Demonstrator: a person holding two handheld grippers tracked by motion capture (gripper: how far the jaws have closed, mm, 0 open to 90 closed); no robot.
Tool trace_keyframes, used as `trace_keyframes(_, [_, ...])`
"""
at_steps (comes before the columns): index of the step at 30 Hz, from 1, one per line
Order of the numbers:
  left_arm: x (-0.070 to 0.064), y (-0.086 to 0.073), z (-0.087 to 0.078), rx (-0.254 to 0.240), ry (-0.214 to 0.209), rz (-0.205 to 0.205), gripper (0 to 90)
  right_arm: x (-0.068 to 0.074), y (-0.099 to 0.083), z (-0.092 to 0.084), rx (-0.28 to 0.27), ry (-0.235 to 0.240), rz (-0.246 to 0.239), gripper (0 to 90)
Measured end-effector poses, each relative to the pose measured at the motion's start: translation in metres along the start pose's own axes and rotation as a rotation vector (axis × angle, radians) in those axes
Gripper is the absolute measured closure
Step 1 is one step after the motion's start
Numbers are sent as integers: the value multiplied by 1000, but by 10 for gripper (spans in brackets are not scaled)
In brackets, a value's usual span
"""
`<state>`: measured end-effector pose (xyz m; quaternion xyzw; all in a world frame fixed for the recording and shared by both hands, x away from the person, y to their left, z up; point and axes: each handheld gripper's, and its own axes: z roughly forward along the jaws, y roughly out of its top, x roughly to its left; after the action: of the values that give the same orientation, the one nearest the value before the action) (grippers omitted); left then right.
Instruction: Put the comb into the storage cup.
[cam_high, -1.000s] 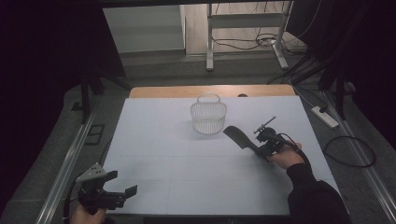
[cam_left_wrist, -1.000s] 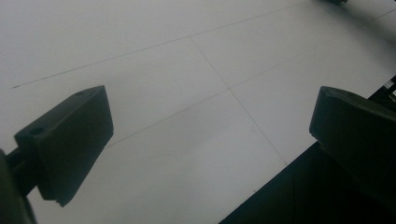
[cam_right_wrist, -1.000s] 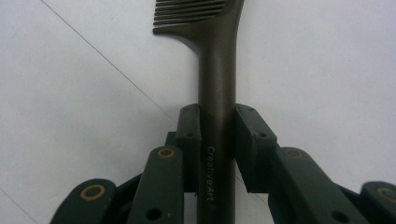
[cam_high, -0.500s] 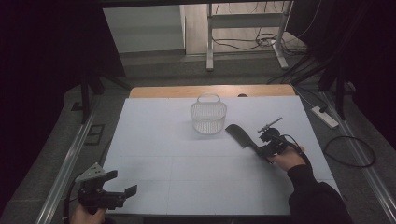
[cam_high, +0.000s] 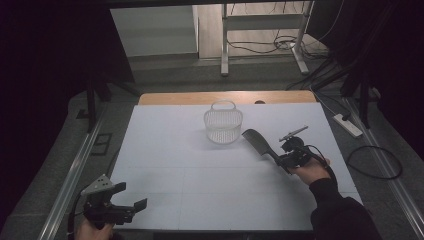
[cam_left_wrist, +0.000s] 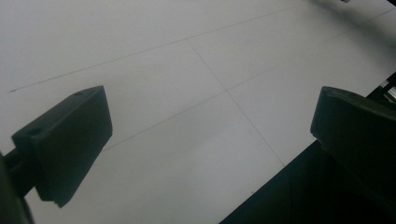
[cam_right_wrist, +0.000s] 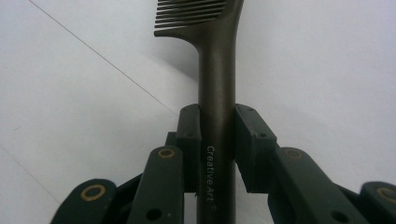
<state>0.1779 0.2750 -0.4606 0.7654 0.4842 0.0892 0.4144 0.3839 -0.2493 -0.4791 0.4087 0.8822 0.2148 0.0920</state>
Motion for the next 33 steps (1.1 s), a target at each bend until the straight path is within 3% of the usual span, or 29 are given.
trace_keyframes(7, [-2,3,3,-3,-22,22,0,2,-2,-10,-46,2,8,724])
trace_keyframes(11, [-1,5,6,-10,-57,42,7,4,-5,-17,-75,5,6,724])
trace_keyframes(20, [-3,12,13,5,-61,80,0,9,-8,-29,-128,3,3,724])
trace_keyframes(33, [-6,28,20,1,-77,80,0,22,-14,-48,-232,2,-19,724])
